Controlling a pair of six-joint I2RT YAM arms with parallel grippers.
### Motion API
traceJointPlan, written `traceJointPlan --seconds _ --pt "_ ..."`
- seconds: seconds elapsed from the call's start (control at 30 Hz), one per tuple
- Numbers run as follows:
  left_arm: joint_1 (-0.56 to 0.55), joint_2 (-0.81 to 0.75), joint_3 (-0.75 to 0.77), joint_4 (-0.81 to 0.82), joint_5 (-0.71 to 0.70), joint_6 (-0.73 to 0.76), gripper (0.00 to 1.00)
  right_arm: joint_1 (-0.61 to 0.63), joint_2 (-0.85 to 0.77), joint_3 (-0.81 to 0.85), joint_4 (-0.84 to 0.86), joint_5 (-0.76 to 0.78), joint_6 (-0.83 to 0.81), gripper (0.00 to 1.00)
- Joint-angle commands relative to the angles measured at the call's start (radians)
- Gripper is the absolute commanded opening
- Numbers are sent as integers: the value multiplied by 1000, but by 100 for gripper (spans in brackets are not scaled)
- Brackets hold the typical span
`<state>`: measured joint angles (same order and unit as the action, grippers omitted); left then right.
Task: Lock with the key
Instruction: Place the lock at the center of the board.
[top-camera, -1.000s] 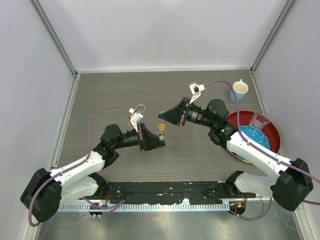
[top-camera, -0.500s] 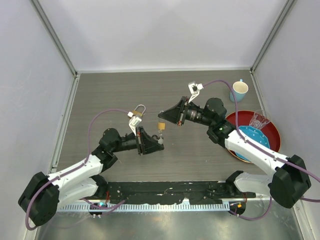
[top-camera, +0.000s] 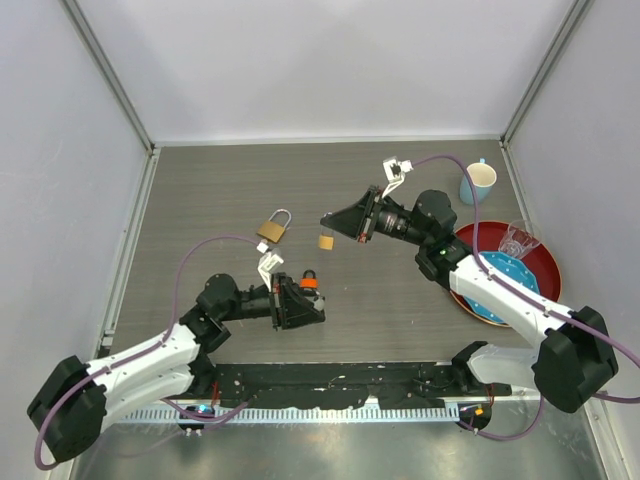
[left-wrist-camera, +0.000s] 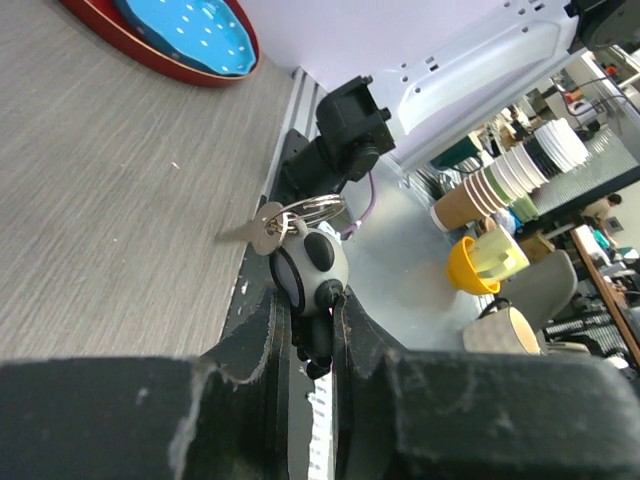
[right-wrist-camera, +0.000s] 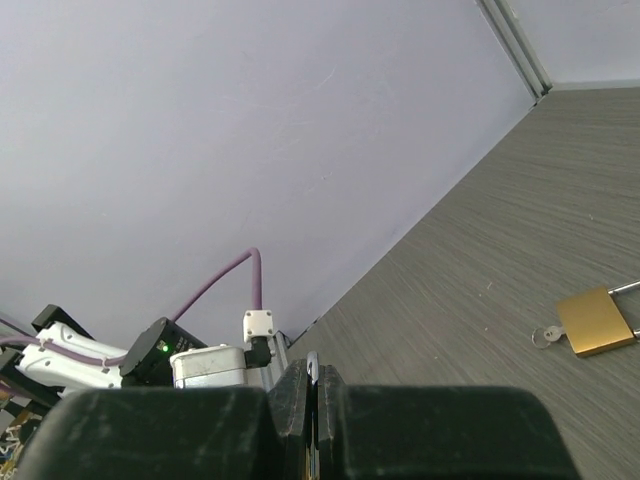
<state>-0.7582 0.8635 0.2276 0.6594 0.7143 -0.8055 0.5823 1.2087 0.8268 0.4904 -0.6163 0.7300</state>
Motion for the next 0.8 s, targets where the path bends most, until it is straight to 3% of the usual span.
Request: traceJointPlan --seconds 0.0,0.27,0.57,0.77 --pt "-3 -76 33 -79 -96 51 0 -1 -8 29 40 -7 -12 2" --pt "-3 -152 99 -274 -251 126 0 -1 41 -74 -75 66 -72 2" --pt "-1 -136 147 -371 -360 146 0 -2 169 -230 43 112 -14 2" --pt "-1 -112 180 -422 -381 158 0 -1 314 -235 131 109 16 2"
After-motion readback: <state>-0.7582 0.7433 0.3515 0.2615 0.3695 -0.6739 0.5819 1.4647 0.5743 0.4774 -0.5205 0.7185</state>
